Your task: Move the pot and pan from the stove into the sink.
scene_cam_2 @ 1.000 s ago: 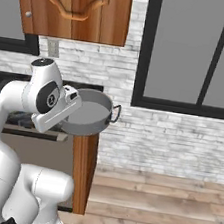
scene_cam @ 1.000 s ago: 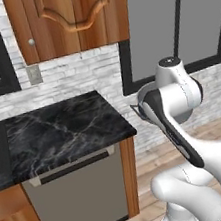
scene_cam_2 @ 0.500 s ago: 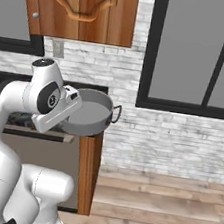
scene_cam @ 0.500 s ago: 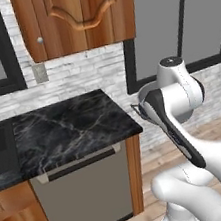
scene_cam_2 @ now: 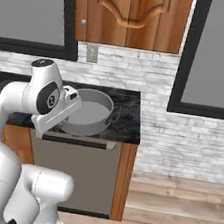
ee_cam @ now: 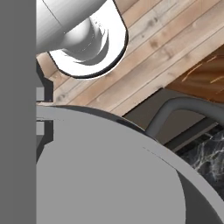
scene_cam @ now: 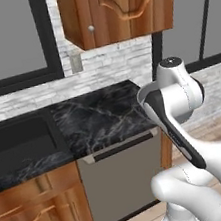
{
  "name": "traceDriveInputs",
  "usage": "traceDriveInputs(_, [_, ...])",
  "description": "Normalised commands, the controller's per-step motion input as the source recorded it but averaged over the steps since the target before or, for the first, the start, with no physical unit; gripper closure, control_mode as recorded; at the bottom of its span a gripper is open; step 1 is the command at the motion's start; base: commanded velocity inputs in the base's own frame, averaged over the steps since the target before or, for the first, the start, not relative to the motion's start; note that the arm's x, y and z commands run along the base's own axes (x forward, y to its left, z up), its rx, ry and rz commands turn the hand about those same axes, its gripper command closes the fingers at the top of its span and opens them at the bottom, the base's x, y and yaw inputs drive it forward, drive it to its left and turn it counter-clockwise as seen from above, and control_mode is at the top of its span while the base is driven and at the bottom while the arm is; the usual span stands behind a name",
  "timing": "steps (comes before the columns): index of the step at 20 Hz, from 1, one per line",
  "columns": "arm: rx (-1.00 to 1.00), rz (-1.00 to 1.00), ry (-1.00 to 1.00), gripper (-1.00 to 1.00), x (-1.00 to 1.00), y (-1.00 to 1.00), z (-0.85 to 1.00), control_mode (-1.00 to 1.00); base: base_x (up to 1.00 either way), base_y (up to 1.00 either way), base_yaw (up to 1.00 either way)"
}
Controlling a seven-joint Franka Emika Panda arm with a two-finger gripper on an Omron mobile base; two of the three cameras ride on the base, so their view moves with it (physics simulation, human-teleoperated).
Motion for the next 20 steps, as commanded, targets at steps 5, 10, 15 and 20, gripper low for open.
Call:
traceDriveInputs(5, [0.00, 0.00, 0.00, 1.00, 0.00, 0.00, 0.00, 1.00, 0.00, 0.84, 0.00])
traceDriveInputs(10, [0.00, 0.00, 0.00, 1.00, 0.00, 0.00, 0.00, 1.00, 0.00, 0.78, 0.00])
traceDriveInputs(15, [0.00, 0.00, 0.00, 1.00, 0.00, 0.00, 0.00, 1.00, -0.01, 0.74, 0.00])
traceDriveInputs(20, [0.00, 0.00, 0.00, 1.00, 0.00, 0.00, 0.00, 1.00, -0.05, 0.69, 0.00])
